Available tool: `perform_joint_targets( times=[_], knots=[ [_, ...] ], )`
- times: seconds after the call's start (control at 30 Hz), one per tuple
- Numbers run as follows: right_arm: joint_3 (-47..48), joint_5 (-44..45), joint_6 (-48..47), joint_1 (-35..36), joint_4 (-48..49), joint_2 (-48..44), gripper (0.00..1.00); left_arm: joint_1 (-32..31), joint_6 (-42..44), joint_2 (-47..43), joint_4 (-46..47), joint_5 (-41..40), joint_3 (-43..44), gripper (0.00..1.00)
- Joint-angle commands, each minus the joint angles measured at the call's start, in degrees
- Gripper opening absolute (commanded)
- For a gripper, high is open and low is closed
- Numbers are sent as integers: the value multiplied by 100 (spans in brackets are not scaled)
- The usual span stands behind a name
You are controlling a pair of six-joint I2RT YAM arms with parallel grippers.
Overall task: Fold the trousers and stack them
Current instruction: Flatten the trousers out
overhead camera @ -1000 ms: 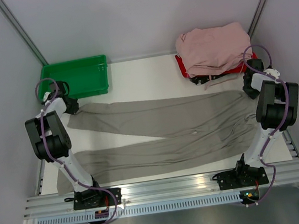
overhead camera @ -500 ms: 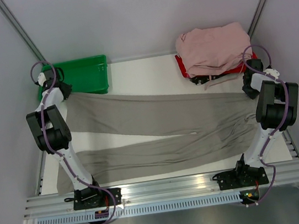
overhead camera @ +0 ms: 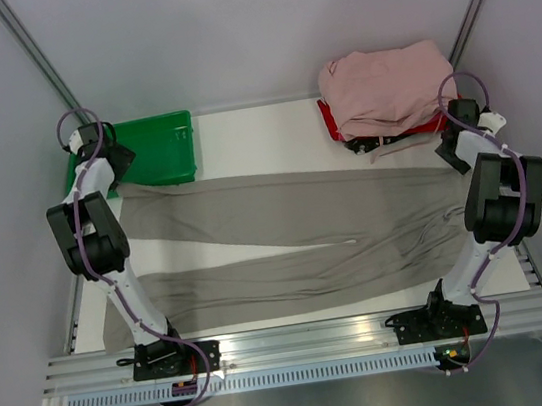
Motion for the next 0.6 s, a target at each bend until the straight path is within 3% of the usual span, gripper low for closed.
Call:
perform_joint_targets(
  times=[0.0, 0.2, 0.37, 0.57],
  knots=[
    [349, -454, -586, 93, 370, -596, 60, 28, 364, -820, -375, -315, -67, 82],
    [358, -1315, -965, 155, 695, -975, 65, 37, 92, -1410, -447, -289, -620, 84],
    [315, -1449, -1229, 330, 617, -1168, 65, 37, -391, -1657, -946, -272, -910, 84],
    [-132, -1615, -1194, 550, 599, -1538, 65, -7, -726, -2263, -885, 422, -2105, 75]
  ],
)
